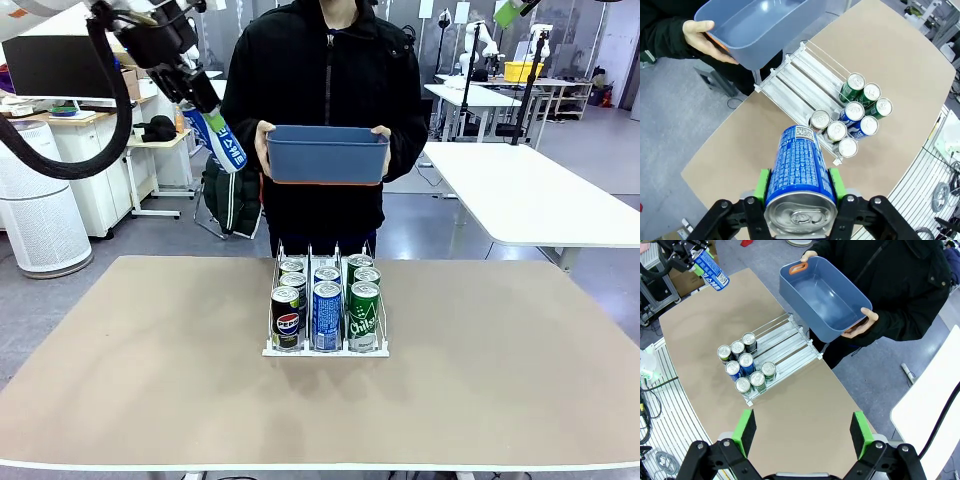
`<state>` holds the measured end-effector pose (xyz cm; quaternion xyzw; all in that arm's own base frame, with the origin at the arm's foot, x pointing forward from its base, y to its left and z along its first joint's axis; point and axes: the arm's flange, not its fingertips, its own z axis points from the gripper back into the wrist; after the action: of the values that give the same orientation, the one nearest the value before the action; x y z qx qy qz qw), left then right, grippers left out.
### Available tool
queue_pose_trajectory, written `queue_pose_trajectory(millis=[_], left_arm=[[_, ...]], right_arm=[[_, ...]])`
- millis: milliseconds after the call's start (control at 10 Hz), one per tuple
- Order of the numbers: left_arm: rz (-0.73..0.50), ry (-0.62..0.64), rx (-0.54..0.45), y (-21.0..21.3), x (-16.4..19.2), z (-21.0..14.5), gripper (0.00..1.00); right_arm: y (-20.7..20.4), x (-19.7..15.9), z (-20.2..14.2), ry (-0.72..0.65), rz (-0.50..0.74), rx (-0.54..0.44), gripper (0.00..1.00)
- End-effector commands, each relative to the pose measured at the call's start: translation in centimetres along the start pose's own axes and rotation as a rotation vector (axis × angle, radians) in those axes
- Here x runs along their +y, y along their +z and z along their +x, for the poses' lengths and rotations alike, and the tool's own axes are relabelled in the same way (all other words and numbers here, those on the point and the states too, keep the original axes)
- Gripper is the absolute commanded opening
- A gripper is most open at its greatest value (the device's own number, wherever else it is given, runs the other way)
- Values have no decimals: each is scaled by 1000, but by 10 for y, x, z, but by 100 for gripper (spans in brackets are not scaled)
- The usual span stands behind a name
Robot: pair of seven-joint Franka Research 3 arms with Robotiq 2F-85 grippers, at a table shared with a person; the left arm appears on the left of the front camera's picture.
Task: Fill the beverage cans into the dispenser.
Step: Place the picked Ionic drink in the line of the Automatic Can Dispenser with the same cans.
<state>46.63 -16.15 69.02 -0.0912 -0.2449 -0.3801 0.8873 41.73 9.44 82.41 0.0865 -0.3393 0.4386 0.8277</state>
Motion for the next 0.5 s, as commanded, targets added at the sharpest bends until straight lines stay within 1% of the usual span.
queue_pose_trajectory(millis=[0,200,400], left_arm=[[53,-3,36,-8,-30,-6,57],[52,-13,54,-17,-61,-13,57],[2,-13,60,-29,-93,-11,57]], right_arm=[[0,1,-2,-7,0,0,100],[0,1,-2,-7,0,0,100],[0,1,-2,-7,0,0,100]])
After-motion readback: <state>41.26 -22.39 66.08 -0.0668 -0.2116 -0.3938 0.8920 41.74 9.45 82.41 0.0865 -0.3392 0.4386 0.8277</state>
